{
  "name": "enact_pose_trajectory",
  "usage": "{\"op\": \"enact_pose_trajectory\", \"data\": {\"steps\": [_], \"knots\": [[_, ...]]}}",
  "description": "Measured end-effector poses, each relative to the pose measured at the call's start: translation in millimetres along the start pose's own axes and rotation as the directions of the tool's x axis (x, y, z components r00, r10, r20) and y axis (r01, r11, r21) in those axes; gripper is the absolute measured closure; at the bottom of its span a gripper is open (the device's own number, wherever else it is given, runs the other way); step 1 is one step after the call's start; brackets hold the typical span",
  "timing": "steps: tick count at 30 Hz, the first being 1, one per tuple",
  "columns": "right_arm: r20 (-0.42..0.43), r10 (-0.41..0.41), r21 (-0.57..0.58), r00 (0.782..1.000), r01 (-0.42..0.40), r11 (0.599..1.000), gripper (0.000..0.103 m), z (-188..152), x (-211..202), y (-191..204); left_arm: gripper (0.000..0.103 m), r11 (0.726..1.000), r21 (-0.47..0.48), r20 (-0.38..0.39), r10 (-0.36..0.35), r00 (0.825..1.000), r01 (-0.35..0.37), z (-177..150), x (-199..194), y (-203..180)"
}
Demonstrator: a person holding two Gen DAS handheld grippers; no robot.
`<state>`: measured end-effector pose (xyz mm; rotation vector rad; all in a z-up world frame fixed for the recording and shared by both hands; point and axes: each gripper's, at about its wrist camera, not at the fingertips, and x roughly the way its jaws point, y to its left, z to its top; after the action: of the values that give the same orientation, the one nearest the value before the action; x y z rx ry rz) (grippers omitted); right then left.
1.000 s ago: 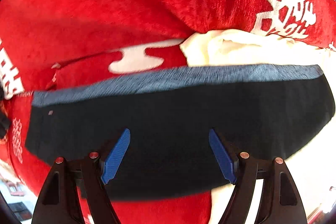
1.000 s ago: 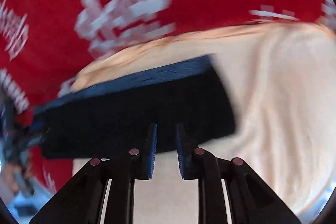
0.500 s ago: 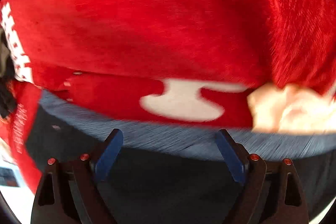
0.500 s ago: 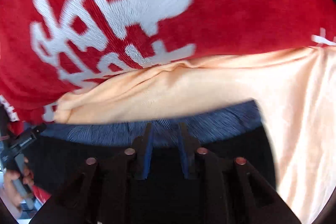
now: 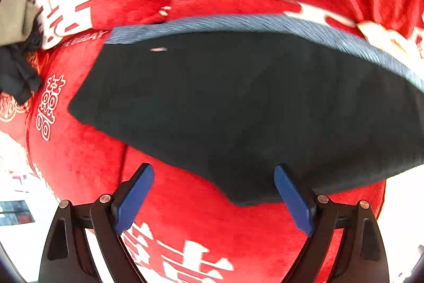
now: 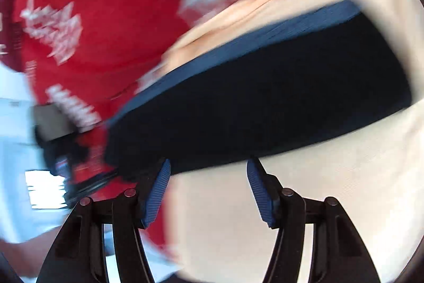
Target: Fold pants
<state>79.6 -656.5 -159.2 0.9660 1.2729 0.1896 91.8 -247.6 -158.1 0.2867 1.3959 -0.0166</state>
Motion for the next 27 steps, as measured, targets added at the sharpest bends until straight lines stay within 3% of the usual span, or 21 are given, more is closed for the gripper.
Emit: {"op": "enact_pose_trajectory", "data": {"steps": [4, 6, 10, 12, 14, 16, 17, 21, 22, 23, 24, 27], "knots": [[-0.095, 0.152, 0.021, 0.984, -0.151, 0.988, 0.039, -22, 99, 66, 0.01, 0.999, -0.045, 0.031, -0.022, 0.999, 0.024, 15, 9, 48], [-0.108, 0.209, 0.067, 0.972, -0.202, 0.977, 0.039, -47, 129, 80, 0.01, 0.998, -0.056, 0.04, -0.01, 0.999, 0.012, 25, 15, 74], [-0.099, 0.26, 0.162, 0.96, -0.243, 0.957, 0.039, -80, 185, 100, 0.01, 0.999, -0.006, 0.116, 0.034, 0.993, -0.034, 56, 38, 118], [-0.092, 0.236, 0.177, 0.967, -0.217, 0.96, 0.039, -87, 202, 104, 0.01, 0.996, 0.03, 0.127, 0.083, 0.988, -0.087, 67, 65, 133], [-0.074, 0.221, 0.191, 0.972, -0.204, 0.96, 0.04, -98, 202, 100, 0.01, 0.992, 0.047, 0.09, 0.114, 0.989, -0.119, 70, 96, 145], [-0.05, 0.215, 0.188, 0.975, -0.203, 0.961, 0.04, -98, 199, 100, 0.008, 0.998, 0.028, 0.064, 0.058, 0.996, -0.06, 66, 115, 157], [-0.043, 0.211, 0.183, 0.977, -0.2, 0.963, 0.04, -96, 198, 100, 0.001, 0.999, 0.012, 0.082, 0.047, 0.995, -0.049, 63, 117, 161], [-0.024, 0.197, 0.205, 0.98, -0.188, 0.961, 0.041, -85, 199, 97, 0.0, 1.0, -0.008, 0.098, 0.006, 0.995, -0.005, 61, 122, 172], [-0.02, 0.194, 0.237, 0.981, -0.184, 0.954, 0.051, -80, 202, 95, 0.0, 1.0, -0.006, 0.096, 0.0, 0.995, 0.0, 61, 123, 175], [-0.027, 0.162, 0.259, 0.986, -0.15, 0.954, 0.09, -75, 208, 98, 0.0, 1.0, 0.004, 0.092, 0.0, 0.996, -0.001, 62, 123, 175], [-0.041, 0.129, 0.267, 0.991, -0.114, 0.957, 0.094, -70, 212, 100, 0.0, 1.0, 0.011, 0.09, 0.002, 0.996, -0.003, 62, 123, 176], [-0.008, 0.117, 0.206, 0.993, -0.113, 0.972, 0.095, -72, 199, 121, 0.0, 0.999, 0.033, 0.091, 0.005, 0.996, -0.008, 56, 122, 179]]}}
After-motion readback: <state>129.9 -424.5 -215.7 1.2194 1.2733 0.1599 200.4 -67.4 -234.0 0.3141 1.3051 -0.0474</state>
